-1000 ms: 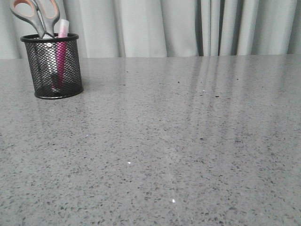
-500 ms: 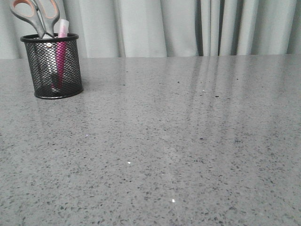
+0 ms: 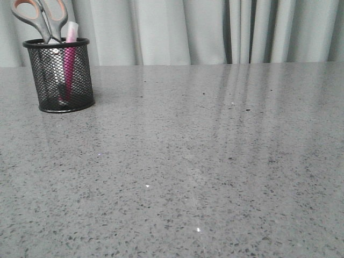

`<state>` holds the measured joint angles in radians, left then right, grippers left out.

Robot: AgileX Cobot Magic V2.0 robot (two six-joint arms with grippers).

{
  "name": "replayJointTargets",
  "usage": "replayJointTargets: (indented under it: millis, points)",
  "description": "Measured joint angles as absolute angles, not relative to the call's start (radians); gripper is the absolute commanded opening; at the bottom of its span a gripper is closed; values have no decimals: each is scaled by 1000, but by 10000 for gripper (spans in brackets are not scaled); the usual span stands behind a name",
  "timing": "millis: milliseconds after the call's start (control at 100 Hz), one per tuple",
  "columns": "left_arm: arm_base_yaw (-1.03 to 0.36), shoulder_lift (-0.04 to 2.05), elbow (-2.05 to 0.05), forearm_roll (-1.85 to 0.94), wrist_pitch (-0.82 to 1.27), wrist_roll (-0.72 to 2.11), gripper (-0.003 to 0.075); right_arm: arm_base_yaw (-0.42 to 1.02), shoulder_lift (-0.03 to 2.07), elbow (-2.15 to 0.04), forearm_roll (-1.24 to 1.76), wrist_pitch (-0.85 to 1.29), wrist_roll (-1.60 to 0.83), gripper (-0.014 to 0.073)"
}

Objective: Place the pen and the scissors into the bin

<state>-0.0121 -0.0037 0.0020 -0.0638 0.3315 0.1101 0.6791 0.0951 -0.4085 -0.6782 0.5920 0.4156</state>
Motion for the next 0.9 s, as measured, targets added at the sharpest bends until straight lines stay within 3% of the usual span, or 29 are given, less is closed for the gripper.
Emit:
replayJointTargets:
  millis: [210, 500, 900]
  points:
    - [-12, -4, 2, -64, 332, 110, -19, 487, 95, -235, -533, 448, 399, -69]
    - [-12, -4, 2, -64, 332, 110, -19, 152, 87, -8, -263, 215, 143, -69]
    - [-12, -4, 2, -66, 332, 110, -19, 107, -10, 11, -238, 332, 125, -69]
